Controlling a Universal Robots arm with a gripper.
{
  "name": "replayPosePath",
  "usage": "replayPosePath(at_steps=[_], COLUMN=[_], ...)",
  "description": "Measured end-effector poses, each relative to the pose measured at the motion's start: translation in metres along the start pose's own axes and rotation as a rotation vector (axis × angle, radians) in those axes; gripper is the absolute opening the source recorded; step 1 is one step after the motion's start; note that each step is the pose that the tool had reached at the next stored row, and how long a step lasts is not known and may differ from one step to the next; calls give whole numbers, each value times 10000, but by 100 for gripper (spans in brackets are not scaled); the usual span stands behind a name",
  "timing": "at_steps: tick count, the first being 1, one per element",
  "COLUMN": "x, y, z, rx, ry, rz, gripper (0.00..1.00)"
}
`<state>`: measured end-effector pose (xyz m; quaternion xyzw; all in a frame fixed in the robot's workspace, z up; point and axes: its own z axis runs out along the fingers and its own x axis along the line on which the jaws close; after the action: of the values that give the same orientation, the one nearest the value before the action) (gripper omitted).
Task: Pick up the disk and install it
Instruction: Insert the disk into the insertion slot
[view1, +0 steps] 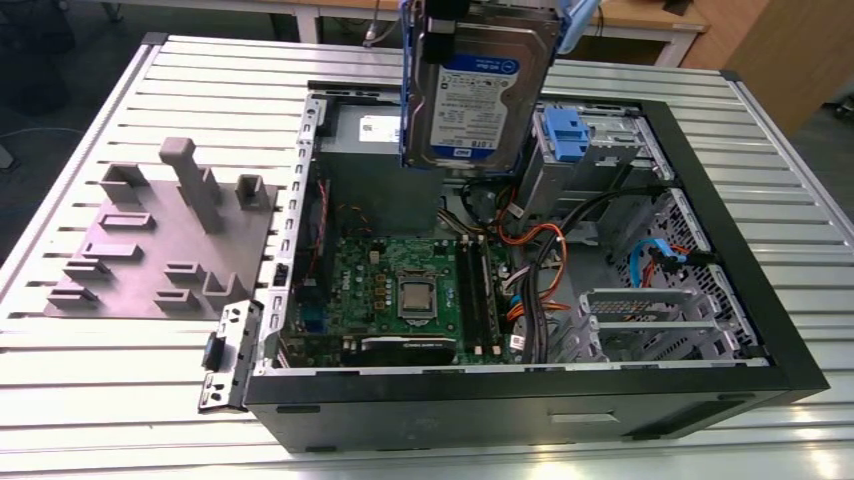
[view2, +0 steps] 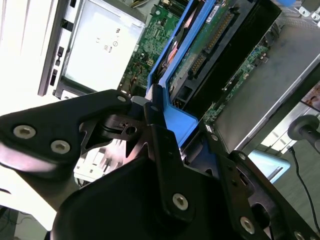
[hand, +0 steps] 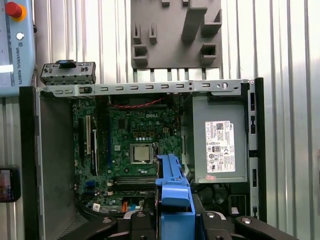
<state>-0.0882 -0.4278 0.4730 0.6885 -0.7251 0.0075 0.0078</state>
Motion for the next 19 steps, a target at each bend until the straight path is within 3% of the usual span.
replayPosePath(at_steps=[13,15,19], x=[326,350,347], y=[-21,-52,-198], z=[14,17,20], rx=[-1,0,0], ry=[1,0,0], rz=[0,0,0], gripper=[36,36,36])
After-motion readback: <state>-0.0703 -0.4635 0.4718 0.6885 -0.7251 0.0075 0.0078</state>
